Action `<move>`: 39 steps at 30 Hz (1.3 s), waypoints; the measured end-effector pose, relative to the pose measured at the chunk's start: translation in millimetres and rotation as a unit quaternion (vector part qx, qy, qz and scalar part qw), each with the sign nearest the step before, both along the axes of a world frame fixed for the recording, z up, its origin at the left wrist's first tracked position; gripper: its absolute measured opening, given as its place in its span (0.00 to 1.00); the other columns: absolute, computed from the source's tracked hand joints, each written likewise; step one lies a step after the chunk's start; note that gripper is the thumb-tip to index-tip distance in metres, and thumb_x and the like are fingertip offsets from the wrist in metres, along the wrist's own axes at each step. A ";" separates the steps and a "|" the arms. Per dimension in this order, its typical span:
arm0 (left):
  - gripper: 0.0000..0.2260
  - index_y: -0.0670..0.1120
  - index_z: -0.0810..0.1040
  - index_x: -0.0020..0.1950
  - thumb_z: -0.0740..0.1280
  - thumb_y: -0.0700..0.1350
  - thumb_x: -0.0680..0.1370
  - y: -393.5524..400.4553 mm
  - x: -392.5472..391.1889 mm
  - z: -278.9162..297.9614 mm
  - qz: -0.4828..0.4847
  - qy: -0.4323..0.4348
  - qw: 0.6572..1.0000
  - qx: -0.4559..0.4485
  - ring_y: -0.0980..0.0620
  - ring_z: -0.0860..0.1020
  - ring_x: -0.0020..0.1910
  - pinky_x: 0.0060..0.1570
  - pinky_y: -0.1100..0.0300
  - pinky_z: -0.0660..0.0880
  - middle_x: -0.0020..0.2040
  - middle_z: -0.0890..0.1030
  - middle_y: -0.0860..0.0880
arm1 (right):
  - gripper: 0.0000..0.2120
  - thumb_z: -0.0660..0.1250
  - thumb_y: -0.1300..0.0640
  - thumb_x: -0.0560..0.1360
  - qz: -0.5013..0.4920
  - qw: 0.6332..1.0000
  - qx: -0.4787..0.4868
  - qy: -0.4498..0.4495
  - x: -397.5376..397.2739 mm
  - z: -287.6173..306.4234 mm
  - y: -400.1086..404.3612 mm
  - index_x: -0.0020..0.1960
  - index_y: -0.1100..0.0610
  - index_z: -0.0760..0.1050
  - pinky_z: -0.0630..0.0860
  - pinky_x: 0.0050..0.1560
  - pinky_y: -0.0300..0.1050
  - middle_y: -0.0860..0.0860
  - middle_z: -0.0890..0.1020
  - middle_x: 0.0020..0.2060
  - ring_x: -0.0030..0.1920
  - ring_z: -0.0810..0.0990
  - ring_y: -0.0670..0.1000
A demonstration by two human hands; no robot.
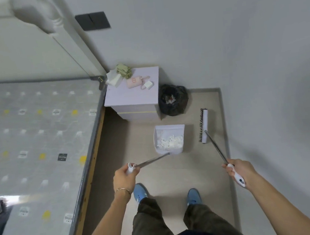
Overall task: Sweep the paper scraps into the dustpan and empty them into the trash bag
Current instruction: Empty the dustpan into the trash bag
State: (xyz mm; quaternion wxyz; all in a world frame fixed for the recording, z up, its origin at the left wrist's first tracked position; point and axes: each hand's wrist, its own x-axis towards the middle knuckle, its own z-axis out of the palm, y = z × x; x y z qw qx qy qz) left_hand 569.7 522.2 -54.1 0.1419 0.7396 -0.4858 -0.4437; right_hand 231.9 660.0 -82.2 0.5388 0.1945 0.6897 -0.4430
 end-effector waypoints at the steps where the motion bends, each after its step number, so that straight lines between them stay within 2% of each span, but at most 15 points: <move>1: 0.03 0.50 0.83 0.46 0.71 0.46 0.74 -2.2 -5.2 7.0 0.008 0.017 1.000 -0.014 0.49 0.77 0.39 0.38 0.60 0.73 0.40 0.82 0.49 | 0.09 0.55 0.67 0.81 -0.001 1.000 -0.003 0.002 -4.2 0.9 -2.7 0.43 0.66 0.69 0.59 0.14 0.31 0.62 0.75 0.36 0.13 0.65 0.45; 4: 0.06 0.48 0.83 0.49 0.72 0.45 0.73 -14.6 -26.5 28.3 0.034 0.055 0.997 -0.043 0.52 0.79 0.44 0.44 0.59 0.73 0.44 0.83 0.51 | 0.06 0.57 0.67 0.80 -0.007 1.000 -0.011 0.012 -20.0 10.7 -15.3 0.46 0.67 0.70 0.61 0.14 0.32 0.61 0.74 0.35 0.14 0.66 0.45; 7: 0.08 0.46 0.84 0.50 0.73 0.45 0.72 -32.3 -47.8 41.0 0.055 0.085 0.993 -0.058 0.54 0.78 0.44 0.48 0.58 0.73 0.45 0.83 0.51 | 0.06 0.56 0.68 0.79 -0.007 1.000 -0.018 0.018 -31.7 21.9 -34.9 0.46 0.67 0.71 0.60 0.15 0.31 0.61 0.74 0.32 0.13 0.66 0.45; 9: 0.08 0.46 0.84 0.49 0.72 0.45 0.72 -48.7 -61.8 46.4 0.066 0.094 0.991 -0.064 0.53 0.78 0.41 0.44 0.59 0.73 0.43 0.82 0.50 | 0.08 0.56 0.67 0.79 -0.003 1.000 -0.027 0.016 -37.1 30.3 -49.6 0.43 0.67 0.71 0.59 0.15 0.30 0.57 0.76 0.23 0.13 0.65 0.44; 12: 0.07 0.45 0.83 0.50 0.71 0.45 0.74 -75.0 -82.0 50.2 0.069 0.114 0.989 -0.060 0.52 0.72 0.33 0.29 0.62 0.70 0.38 0.79 0.48 | 0.10 0.56 0.66 0.79 0.001 0.999 -0.031 0.014 -44.7 42.1 -70.2 0.41 0.65 0.71 0.58 0.15 0.30 0.51 0.73 0.16 0.13 0.65 0.44; 16: 0.05 0.44 0.83 0.48 0.71 0.43 0.74 -119.2 -110.5 46.8 0.092 0.151 0.983 -0.046 0.52 0.65 0.28 0.22 0.64 0.65 0.34 0.74 0.46 | 0.09 0.56 0.67 0.79 -0.009 0.999 -0.039 0.022 -62.1 54.0 -101.8 0.43 0.66 0.72 0.60 0.15 0.31 0.53 0.75 0.19 0.14 0.66 0.44; 19: 0.05 0.42 0.83 0.48 0.71 0.40 0.73 -149.7 -122.5 37.4 0.157 0.183 0.970 -0.025 0.52 0.61 0.25 0.22 0.63 0.62 0.30 0.71 0.46 | 0.07 0.57 0.67 0.79 -0.015 0.999 -0.035 0.028 -72.8 62.5 -124.2 0.46 0.66 0.73 0.61 0.15 0.32 0.58 0.75 0.30 0.14 0.66 0.44; 20: 0.05 0.42 0.83 0.47 0.71 0.39 0.72 -163.1 -127.1 33.2 0.181 0.197 0.963 -0.015 0.52 0.61 0.24 0.23 0.63 0.61 0.29 0.69 0.46 | 0.07 0.57 0.66 0.79 -0.015 0.999 -0.032 0.029 -76.9 65.9 -133.8 0.47 0.66 0.73 0.61 0.15 0.32 0.58 0.75 0.30 0.15 0.66 0.44; 24: 0.04 0.42 0.82 0.44 0.70 0.35 0.71 -201.3 -141.1 19.9 0.249 0.238 0.938 0.029 0.54 0.59 0.20 0.22 0.65 0.59 0.23 0.65 0.49 | 0.07 0.58 0.66 0.79 -0.012 0.999 -0.011 0.045 -83.6 80.2 -167.1 0.44 0.66 0.72 0.60 0.15 0.31 0.52 0.74 0.17 0.14 0.64 0.44; 27: 0.04 0.41 0.81 0.44 0.70 0.34 0.71 -227.5 -148.8 15.0 0.274 0.268 0.922 0.056 0.55 0.60 0.18 0.20 0.66 0.60 0.21 0.66 0.51 | 0.07 0.58 0.67 0.79 -0.031 0.998 -0.012 0.060 -84.2 86.5 -194.3 0.45 0.68 0.72 0.59 0.15 0.30 0.55 0.73 0.21 0.14 0.64 0.44; 30: 0.04 0.42 0.81 0.43 0.70 0.35 0.72 -247.4 -154.2 13.0 0.292 0.277 0.912 0.079 0.56 0.61 0.18 0.21 0.65 0.61 0.20 0.67 0.52 | 0.09 0.58 0.67 0.79 -0.044 0.997 -0.006 0.068 -82.9 86.5 -218.6 0.42 0.67 0.72 0.59 0.15 0.31 0.55 0.73 0.20 0.14 0.64 0.44; 32: 0.04 0.42 0.81 0.45 0.70 0.35 0.72 -252.8 -151.9 9.0 0.313 0.281 0.902 0.094 0.56 0.61 0.17 0.20 0.66 0.61 0.19 0.67 0.53 | 0.10 0.58 0.67 0.80 -0.049 0.997 -0.004 0.064 -79.0 85.7 -227.3 0.41 0.67 0.72 0.59 0.15 0.31 0.57 0.73 0.25 0.13 0.64 0.44; 35: 0.05 0.41 0.80 0.48 0.66 0.36 0.74 -265.2 -149.0 -2.2 0.343 0.296 0.884 0.112 0.57 0.59 0.15 0.18 0.69 0.59 0.17 0.64 0.54 | 0.09 0.59 0.66 0.80 -0.049 0.997 0.001 0.059 -77.7 87.0 -239.2 0.42 0.67 0.73 0.59 0.15 0.31 0.59 0.72 0.30 0.14 0.65 0.44; 39: 0.07 0.42 0.79 0.45 0.62 0.35 0.76 -266.0 -147.4 -8.3 0.344 0.304 0.878 0.136 0.58 0.58 0.14 0.17 0.69 0.57 0.16 0.62 0.55 | 0.09 0.59 0.66 0.80 -0.023 0.998 0.005 0.060 -80.1 89.4 -246.4 0.43 0.68 0.73 0.60 0.16 0.32 0.59 0.74 0.32 0.15 0.65 0.45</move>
